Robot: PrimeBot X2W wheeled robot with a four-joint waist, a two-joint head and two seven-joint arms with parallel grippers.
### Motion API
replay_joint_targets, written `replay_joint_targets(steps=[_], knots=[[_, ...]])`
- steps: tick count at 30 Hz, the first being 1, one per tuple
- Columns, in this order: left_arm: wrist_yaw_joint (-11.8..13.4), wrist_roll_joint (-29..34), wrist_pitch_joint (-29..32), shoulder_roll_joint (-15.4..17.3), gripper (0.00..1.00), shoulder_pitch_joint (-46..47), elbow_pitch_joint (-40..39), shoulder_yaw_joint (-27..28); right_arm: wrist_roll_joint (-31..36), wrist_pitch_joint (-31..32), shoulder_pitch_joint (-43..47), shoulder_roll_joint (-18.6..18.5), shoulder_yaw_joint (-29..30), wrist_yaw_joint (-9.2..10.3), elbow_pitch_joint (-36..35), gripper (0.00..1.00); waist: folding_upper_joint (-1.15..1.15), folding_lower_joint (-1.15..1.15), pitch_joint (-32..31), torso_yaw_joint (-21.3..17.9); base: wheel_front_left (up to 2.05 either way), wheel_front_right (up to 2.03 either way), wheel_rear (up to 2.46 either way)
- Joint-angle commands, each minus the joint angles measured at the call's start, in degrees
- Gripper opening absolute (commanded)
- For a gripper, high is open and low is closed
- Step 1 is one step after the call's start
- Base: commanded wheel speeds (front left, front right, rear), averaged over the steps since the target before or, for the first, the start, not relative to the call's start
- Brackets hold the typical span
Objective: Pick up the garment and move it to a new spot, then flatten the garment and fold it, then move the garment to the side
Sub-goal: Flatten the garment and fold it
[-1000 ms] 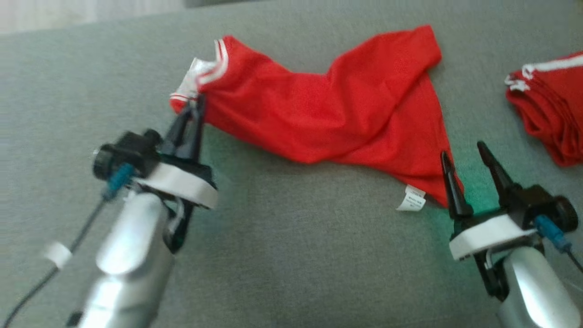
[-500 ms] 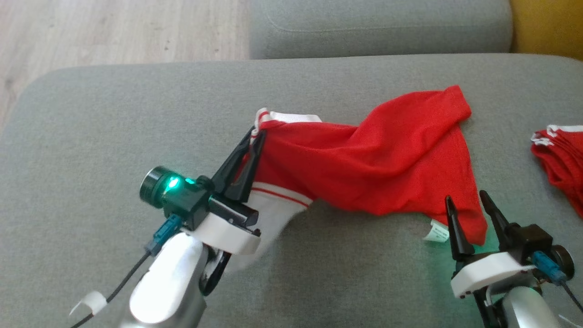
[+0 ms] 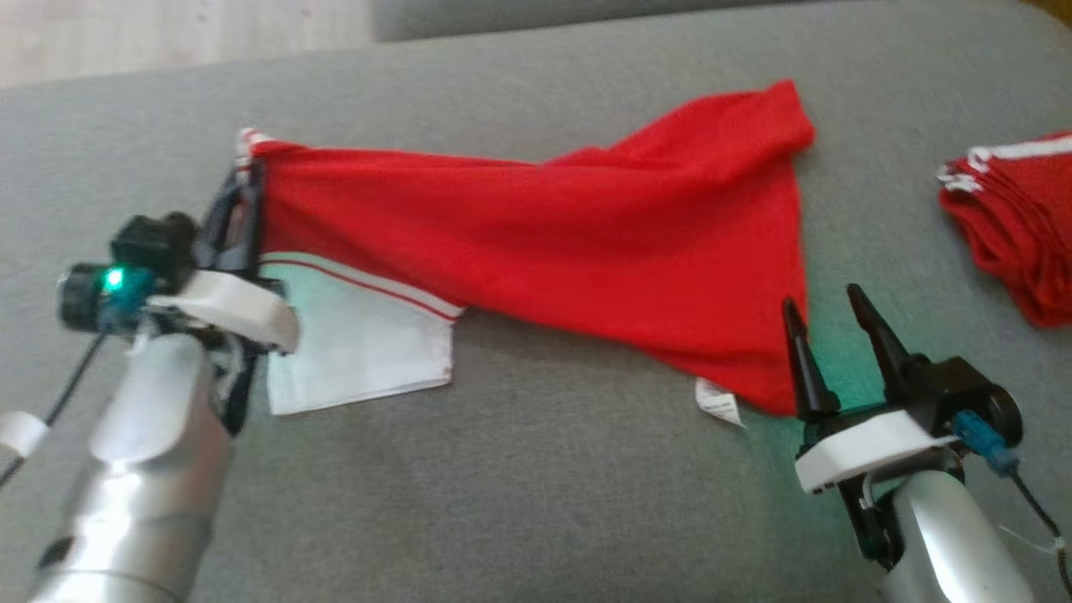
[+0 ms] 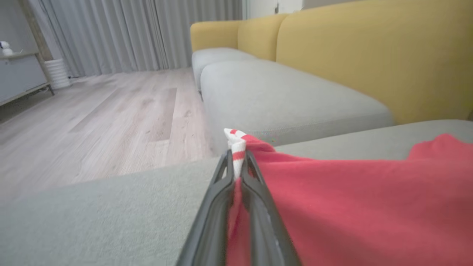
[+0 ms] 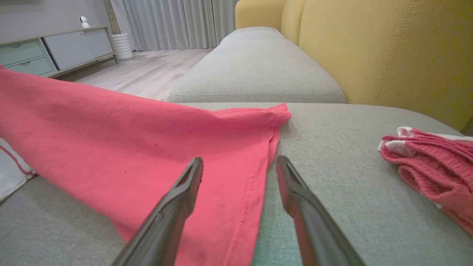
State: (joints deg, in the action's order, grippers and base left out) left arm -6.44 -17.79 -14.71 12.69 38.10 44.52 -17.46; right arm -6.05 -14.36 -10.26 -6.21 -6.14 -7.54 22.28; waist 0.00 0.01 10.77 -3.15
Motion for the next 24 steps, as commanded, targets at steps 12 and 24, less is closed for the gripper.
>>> replay_joint_targets(steps=[12,24], knots=[[5.88,2.43,-0.28,3.85,1.0,-0.58,-1.43,6.88,-0.78,-0.63,-1.56,2.47,-0.67,0.05,-2.25,1.0,0.0,-0.01,-1.15,-1.97,0.0,0.0,0.0],[5.58,6.76,-0.29,-3.33,1.0,-28.78,-19.84,10.96,-0.68,-0.63,4.21,3.29,1.41,0.05,2.36,1.0,0.0,-0.01,-9.81,2.87,0.0,0.0,0.0]])
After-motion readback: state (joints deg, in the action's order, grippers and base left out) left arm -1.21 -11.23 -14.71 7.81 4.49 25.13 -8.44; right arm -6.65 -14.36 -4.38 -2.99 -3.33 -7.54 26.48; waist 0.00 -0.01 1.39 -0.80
